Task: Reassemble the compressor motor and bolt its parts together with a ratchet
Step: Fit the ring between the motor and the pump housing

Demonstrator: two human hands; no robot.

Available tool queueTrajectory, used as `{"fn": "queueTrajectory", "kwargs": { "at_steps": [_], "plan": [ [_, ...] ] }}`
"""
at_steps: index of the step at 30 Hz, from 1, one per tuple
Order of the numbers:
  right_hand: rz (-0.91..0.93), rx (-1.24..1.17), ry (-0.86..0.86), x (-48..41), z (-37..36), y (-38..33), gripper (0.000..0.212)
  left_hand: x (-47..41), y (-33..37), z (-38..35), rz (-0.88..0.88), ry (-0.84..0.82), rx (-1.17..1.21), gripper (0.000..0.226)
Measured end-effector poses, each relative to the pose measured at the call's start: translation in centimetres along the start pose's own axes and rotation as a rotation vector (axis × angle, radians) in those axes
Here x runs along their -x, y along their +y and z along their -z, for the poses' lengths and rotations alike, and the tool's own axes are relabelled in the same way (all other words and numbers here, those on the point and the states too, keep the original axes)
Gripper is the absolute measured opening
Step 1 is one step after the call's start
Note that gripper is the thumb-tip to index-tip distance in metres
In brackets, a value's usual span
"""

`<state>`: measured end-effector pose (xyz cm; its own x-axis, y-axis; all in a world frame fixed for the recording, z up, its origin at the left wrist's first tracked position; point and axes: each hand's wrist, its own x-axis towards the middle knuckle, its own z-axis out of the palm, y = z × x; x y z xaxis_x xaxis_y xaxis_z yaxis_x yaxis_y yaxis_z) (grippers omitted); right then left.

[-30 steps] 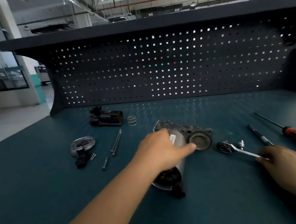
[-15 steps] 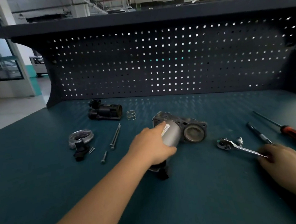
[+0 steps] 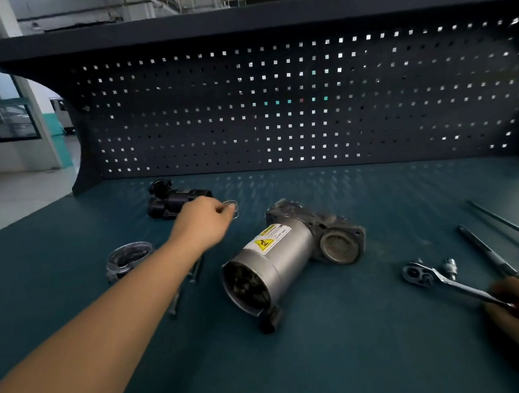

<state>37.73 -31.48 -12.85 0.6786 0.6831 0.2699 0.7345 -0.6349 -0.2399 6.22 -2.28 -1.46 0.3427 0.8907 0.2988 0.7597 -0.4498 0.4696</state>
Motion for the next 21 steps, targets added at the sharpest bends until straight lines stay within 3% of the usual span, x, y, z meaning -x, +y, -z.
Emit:
{"fn": "queueTrajectory", "kwargs": {
  "at_steps": [2,6,10,14,17,21],
  "plan": [
    [-0.007,0.013,-0.014,0.4,0.8,-0.8,0.040,-2.9,-0.9,-1.2,0.007,-0.011,-0.194,0.027],
    [-0.016,-0.014,-0.007,1.2,3.0,-3.4,0.044,-7.7,-2.2,-4.4,-0.023,-0.122,-0.431,0.033],
    [0.087,0.006,-0.029,1.1,3.5,-3.8,0.032,-9.4,-3.0,-7.0,-0.009,-0.177,-0.549,0.045],
    [0.138,0.059,0.003,1.1,3.5,-3.6,0.013,-9.6,-3.1,-7.6,-0.002,-0.092,-0.520,0.032],
    [0.135,0.069,0.016,1.1,3.4,-3.8,0.011,-9.0,-2.6,-6.2,0.009,-0.113,-0.431,0.031],
    [0.119,0.115,0.035,1.2,3.3,-3.8,0.007,-6.7,-1.5,-4.4,-0.096,-0.004,-0.259,0.022]
  ]
}}
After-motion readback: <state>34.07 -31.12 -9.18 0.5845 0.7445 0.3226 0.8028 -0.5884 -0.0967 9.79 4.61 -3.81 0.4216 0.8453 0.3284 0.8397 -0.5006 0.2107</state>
